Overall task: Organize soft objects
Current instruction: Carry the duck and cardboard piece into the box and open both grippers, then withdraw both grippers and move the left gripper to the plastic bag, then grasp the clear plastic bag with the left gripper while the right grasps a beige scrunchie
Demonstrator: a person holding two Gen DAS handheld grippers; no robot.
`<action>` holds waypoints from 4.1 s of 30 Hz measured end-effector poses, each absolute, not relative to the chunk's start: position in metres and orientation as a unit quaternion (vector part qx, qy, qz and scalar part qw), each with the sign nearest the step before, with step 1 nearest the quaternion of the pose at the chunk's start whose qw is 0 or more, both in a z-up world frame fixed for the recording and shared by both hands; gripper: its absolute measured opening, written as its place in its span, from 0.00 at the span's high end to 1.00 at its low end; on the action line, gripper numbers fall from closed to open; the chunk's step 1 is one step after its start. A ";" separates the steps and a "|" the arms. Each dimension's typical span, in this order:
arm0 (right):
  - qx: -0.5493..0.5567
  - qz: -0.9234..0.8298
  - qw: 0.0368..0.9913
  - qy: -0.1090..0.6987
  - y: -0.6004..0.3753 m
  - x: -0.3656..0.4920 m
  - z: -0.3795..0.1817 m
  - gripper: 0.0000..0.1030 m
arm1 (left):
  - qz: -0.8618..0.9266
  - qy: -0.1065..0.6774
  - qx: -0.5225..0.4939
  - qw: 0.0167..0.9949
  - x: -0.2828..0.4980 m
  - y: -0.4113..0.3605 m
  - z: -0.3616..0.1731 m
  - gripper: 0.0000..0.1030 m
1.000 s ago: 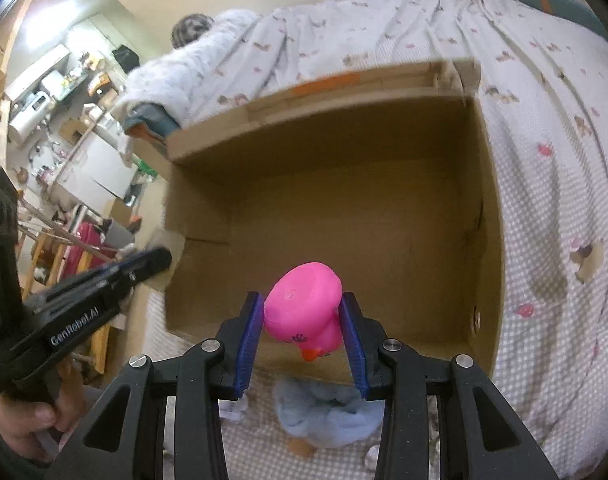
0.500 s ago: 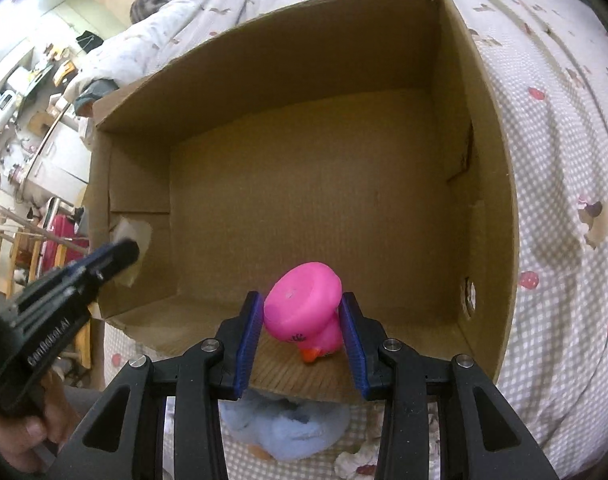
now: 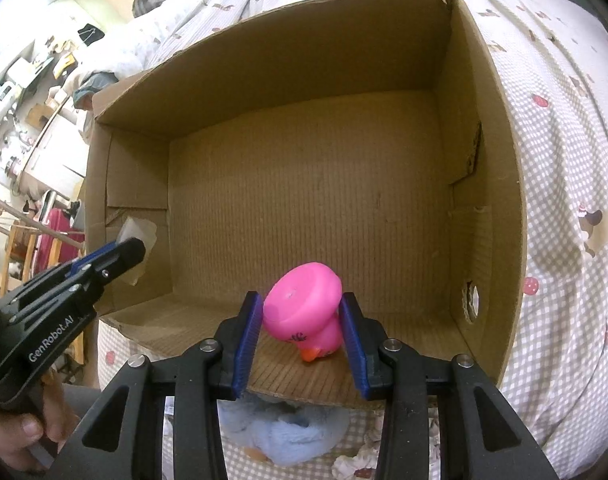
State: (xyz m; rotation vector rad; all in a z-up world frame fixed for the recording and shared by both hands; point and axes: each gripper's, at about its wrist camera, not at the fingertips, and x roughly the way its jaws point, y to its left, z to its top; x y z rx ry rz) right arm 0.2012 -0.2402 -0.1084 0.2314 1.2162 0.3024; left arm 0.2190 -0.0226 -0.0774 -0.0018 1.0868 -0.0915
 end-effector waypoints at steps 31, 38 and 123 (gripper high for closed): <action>0.148 0.148 0.871 0.445 -0.261 0.179 -0.051 0.00 | -0.021 0.457 0.003 0.889 0.191 -0.009 -0.031 0.28; 0.148 0.138 0.880 0.430 -0.268 0.161 -0.039 0.00 | 0.007 0.450 -0.017 0.893 0.169 0.011 -0.020 0.25; 0.210 0.046 0.813 0.541 -0.335 0.093 -0.087 0.00 | -0.106 0.631 -0.097 0.763 0.121 -0.036 -0.132 0.87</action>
